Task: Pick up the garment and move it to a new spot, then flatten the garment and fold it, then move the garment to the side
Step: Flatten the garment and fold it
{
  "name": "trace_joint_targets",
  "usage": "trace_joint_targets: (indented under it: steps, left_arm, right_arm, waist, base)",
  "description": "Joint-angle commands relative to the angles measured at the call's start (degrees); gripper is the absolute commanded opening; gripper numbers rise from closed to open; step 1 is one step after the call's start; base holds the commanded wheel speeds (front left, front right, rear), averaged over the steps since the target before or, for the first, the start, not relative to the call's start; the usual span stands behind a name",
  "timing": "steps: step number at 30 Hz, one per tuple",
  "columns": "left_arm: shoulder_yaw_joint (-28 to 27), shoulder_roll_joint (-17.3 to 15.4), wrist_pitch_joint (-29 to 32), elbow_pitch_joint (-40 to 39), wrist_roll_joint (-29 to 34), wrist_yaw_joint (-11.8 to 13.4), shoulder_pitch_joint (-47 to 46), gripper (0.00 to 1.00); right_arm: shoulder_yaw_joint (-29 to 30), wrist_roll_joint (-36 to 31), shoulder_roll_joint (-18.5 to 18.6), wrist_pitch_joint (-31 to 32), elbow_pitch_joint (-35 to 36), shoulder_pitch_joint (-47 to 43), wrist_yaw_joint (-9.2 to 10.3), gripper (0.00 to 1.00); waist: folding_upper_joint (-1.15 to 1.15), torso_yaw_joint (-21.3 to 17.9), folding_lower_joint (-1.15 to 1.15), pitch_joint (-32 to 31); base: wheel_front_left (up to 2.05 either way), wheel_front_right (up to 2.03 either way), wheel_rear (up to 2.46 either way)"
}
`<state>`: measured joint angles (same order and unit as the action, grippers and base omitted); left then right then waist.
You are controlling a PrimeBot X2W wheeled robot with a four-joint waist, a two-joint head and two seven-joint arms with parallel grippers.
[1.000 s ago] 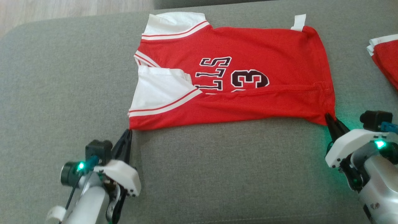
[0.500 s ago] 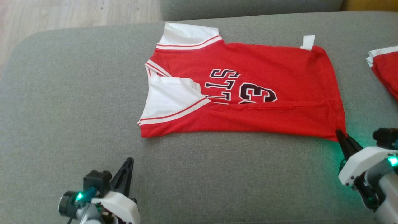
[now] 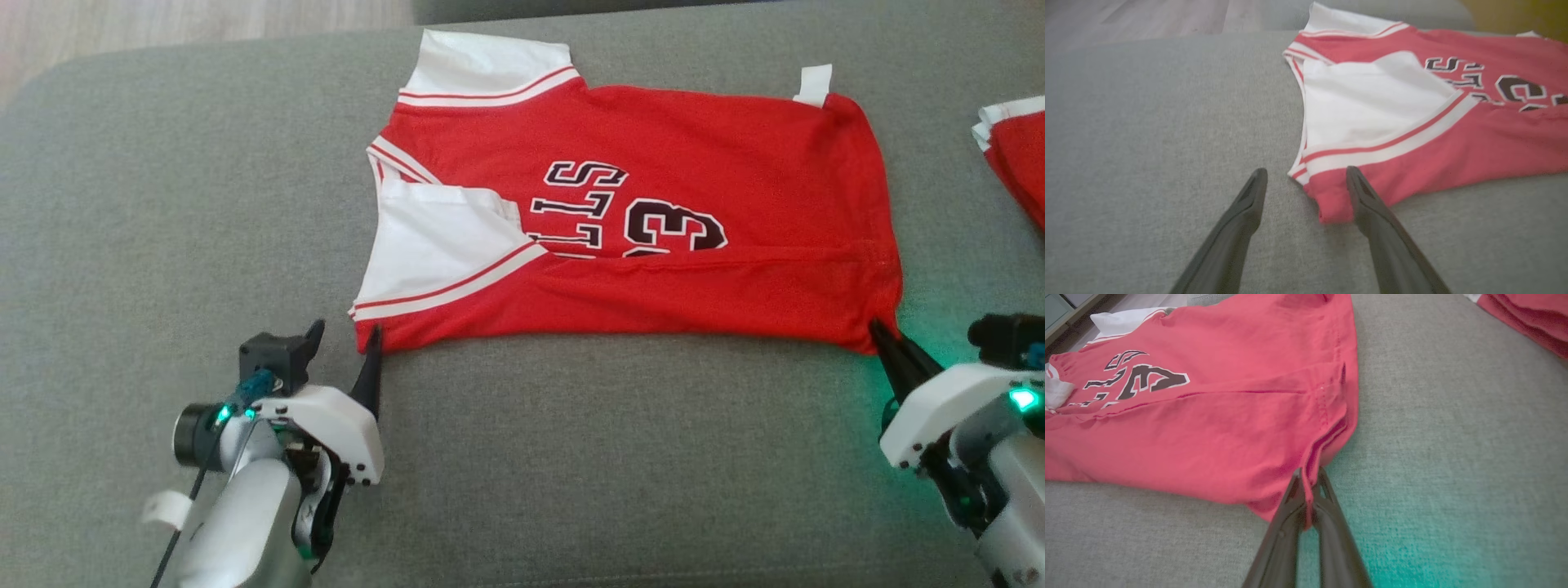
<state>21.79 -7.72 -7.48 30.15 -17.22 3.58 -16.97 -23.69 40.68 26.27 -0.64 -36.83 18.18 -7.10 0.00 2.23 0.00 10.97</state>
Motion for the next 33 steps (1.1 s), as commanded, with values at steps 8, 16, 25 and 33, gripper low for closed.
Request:
trace_joint_targets:
  steps: [8,16,25,33]
  left_arm:
    - [-0.2,0.9,1.8,7.1,-1.6,-2.9,-4.5,0.00]
    - [-0.4,-0.4,-2.6,4.5,-2.5,-3.8,-1.0,0.00]
    - [-0.4,-3.3,0.8,-6.8,-3.5,-1.8,8.5,0.00]
    - [1.3,-6.8,7.9,-23.9,-2.7,1.7,19.4,0.00]
  right_arm:
    - [0.0,-0.5,2.1,0.3,2.1,1.4,-0.39,0.00]
    - [0.3,-0.4,2.3,-0.2,2.0,-0.4,-0.39,0.00]
    - [0.0,1.8,4.9,-1.1,5.4,-5.4,-0.39,0.00]
    - [1.4,4.7,9.8,0.4,11.8,-14.0,-0.39,0.00]
  waist:
    - [0.00,-0.8,0.00,1.2]
    - [0.00,0.2,0.00,-0.9]
    - [0.00,2.6,0.00,-3.7]
    - [0.00,3.8,0.00,-5.3]
  base:
    - [0.00,0.00,0.00]
    - [0.00,0.00,0.00]
    - [0.00,0.00,0.00]
    - [0.00,0.00,0.00]
